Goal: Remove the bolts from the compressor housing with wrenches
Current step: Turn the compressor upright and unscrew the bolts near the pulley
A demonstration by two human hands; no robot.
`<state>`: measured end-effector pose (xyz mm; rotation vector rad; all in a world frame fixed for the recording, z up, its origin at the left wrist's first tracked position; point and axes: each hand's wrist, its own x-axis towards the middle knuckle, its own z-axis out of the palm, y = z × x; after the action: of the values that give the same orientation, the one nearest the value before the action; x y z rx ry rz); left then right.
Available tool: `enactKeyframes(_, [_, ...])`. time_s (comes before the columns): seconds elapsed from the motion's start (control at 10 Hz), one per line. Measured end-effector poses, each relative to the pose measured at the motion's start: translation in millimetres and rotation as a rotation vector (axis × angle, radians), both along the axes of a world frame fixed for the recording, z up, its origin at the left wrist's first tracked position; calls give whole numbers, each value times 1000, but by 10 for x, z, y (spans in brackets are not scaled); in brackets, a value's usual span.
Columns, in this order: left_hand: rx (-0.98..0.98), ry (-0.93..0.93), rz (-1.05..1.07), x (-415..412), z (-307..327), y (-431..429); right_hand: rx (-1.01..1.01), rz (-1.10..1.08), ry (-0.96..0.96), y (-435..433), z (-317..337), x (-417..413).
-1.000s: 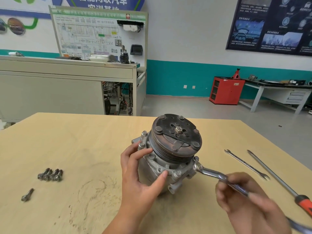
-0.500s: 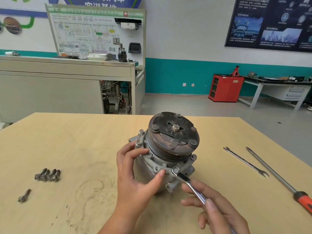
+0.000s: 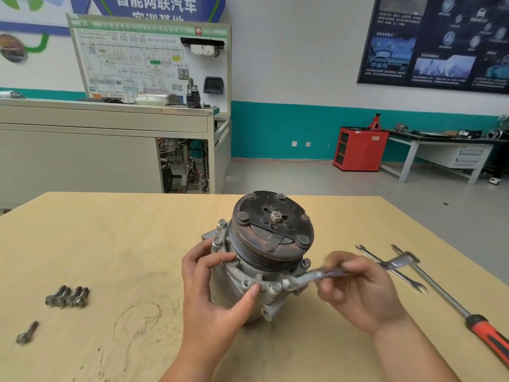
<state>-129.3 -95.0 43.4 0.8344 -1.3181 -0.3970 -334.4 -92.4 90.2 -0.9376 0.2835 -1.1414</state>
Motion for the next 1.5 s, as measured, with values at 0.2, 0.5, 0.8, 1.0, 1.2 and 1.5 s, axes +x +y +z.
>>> enactKeyframes(0.2, [12,11,-6,-8,-2,12,98,-74,-334,441,-253,9])
enactKeyframes(0.5, [-19,4,-2,-12,-4,4,25,-435,246,809,-302,491])
enactKeyframes(0.8, [1,20,-12,-25,9,18,-125,-702,398,737,-149,433])
enactKeyframes(1.0, [21,25,-27,-15,22,21,132,-240,157,55,-4,126])
enactKeyframes(1.2, [34,24,-20,-12,40,32,30,-51,45,-49,21,150])
enactKeyframes(1.5, [40,26,-14,-23,40,32,284,-259,-53,688,-237,9])
